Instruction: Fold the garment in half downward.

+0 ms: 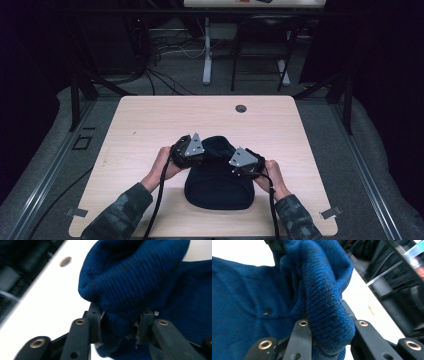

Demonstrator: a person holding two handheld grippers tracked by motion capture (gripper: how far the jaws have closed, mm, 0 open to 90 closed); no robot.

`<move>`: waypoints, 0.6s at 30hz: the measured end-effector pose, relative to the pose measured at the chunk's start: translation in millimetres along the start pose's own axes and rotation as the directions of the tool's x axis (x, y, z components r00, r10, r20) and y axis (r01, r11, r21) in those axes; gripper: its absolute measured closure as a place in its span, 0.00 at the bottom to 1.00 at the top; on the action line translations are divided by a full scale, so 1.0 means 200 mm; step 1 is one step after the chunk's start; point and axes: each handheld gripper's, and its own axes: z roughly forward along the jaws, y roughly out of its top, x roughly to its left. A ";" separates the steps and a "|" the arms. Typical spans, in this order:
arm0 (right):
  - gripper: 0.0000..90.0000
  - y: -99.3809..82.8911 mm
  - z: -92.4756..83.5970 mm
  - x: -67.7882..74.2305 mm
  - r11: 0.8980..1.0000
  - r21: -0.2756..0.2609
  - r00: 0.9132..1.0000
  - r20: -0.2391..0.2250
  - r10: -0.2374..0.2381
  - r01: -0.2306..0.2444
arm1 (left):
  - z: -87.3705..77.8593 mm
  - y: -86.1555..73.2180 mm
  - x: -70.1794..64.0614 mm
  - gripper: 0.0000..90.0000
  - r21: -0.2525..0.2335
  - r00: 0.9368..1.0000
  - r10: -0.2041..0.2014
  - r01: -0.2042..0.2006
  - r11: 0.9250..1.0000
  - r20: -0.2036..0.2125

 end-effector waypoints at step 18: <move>0.67 -0.03 -0.05 -0.03 0.992 0.038 0.986 -0.111 0.121 -0.118 | -0.02 -0.02 -0.04 0.74 -0.009 0.998 -0.025 0.026 1.000 0.053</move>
